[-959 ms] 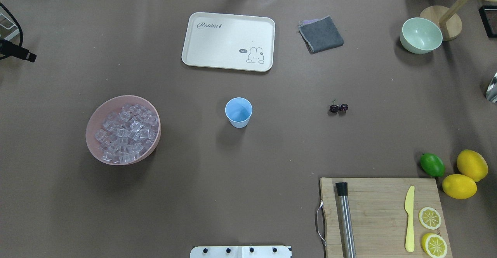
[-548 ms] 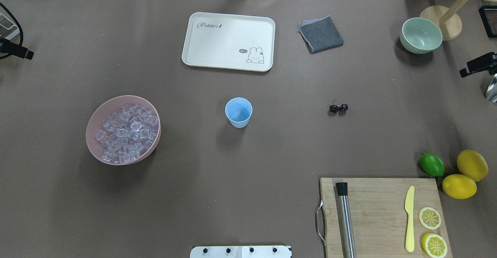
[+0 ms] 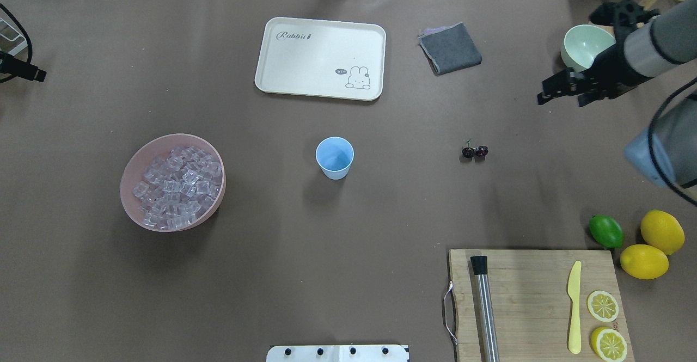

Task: Put ice and cherries in cup
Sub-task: 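Move the left gripper over the pink ice bowl while the right arm advances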

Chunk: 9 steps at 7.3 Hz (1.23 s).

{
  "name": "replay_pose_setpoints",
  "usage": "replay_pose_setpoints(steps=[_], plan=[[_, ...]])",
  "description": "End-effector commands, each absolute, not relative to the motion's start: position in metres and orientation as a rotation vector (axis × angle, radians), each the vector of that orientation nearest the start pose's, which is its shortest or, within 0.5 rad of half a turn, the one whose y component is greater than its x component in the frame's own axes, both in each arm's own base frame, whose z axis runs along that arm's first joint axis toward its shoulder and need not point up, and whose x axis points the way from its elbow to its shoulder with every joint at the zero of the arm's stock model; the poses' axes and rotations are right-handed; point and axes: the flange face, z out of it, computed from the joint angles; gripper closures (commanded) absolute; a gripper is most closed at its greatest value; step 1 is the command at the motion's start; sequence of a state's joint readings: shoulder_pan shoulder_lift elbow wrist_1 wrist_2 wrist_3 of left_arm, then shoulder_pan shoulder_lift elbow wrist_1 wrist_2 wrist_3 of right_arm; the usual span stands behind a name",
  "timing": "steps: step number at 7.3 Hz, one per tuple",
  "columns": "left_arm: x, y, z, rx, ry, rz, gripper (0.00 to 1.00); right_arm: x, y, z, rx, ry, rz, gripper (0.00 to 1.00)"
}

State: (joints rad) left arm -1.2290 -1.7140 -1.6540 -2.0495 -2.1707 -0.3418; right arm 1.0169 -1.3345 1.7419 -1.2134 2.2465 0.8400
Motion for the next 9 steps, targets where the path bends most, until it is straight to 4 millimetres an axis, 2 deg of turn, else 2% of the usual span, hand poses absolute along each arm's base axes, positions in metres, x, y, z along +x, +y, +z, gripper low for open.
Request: replay_pose_setpoints(steps=[1,2,3,4,5,6,7,8,9], plan=[[0.127,-0.577,0.465,0.448,0.800,0.218,0.03,-0.305,-0.523,0.373,0.182,-0.953,0.005,0.01],[0.136,-0.593,0.398,0.360,0.848,0.178,0.03,-0.302,-0.523,0.374,0.182,-0.952,0.000,0.01],[0.138,-0.570,0.346,0.321,0.841,0.174,0.03,-0.295,-0.525,0.379,0.183,-0.946,0.012,0.01],[0.161,-0.543,0.317,0.289,0.870,0.168,0.03,-0.278,-0.526,0.376,0.198,-0.952,0.025,0.01],[0.208,-0.523,0.311,0.220,0.885,0.125,0.03,-0.259,-0.521,0.379,0.202,-0.962,0.013,0.01],[0.246,-0.506,0.320,0.218,0.831,0.148,0.03,-0.242,-0.518,0.386,0.207,-0.958,0.018,0.01],[0.284,-0.485,0.334,0.184,0.815,0.131,0.03,-0.235,-0.521,0.387,0.212,-0.955,0.027,0.01],[0.319,-0.463,0.335,0.168,0.833,0.090,0.03,-0.228,-0.524,0.387,0.224,-0.950,0.035,0.01],[0.342,-0.445,0.350,0.156,0.797,0.110,0.03,-0.213,-0.529,0.390,0.233,-0.944,0.062,0.01]])
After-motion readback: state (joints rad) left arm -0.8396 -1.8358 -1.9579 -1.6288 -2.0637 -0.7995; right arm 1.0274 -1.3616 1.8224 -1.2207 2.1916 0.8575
